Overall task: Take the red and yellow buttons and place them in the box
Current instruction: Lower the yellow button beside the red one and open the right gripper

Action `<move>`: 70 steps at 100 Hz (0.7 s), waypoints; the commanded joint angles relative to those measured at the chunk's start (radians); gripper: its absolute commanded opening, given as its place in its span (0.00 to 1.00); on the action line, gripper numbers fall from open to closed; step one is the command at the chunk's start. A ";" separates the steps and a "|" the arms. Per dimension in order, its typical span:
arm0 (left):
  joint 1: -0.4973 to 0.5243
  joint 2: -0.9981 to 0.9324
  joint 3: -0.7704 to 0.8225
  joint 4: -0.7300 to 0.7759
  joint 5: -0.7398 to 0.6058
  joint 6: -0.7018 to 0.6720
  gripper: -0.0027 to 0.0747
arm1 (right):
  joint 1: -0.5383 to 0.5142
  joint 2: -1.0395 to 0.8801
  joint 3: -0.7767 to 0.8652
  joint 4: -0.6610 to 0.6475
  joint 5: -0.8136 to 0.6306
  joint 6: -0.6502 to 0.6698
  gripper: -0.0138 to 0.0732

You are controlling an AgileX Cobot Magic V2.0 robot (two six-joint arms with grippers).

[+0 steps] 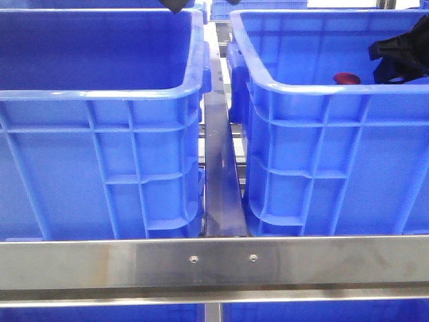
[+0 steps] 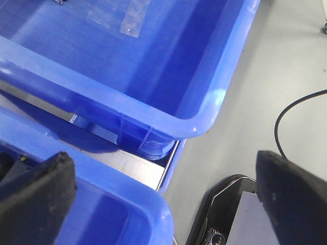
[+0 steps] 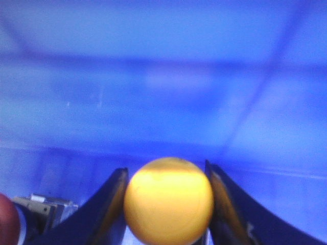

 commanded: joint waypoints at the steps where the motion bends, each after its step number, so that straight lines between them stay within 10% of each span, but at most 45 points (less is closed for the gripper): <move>1: -0.007 -0.032 -0.028 -0.032 -0.037 -0.002 0.90 | -0.008 -0.040 -0.032 0.017 -0.005 -0.008 0.40; 31: -0.007 -0.032 -0.028 -0.032 -0.037 -0.002 0.90 | -0.008 -0.039 -0.032 0.017 -0.004 -0.008 0.71; 70: -0.007 -0.032 -0.028 -0.032 -0.037 -0.002 0.90 | -0.009 -0.137 -0.028 0.017 0.026 -0.008 0.72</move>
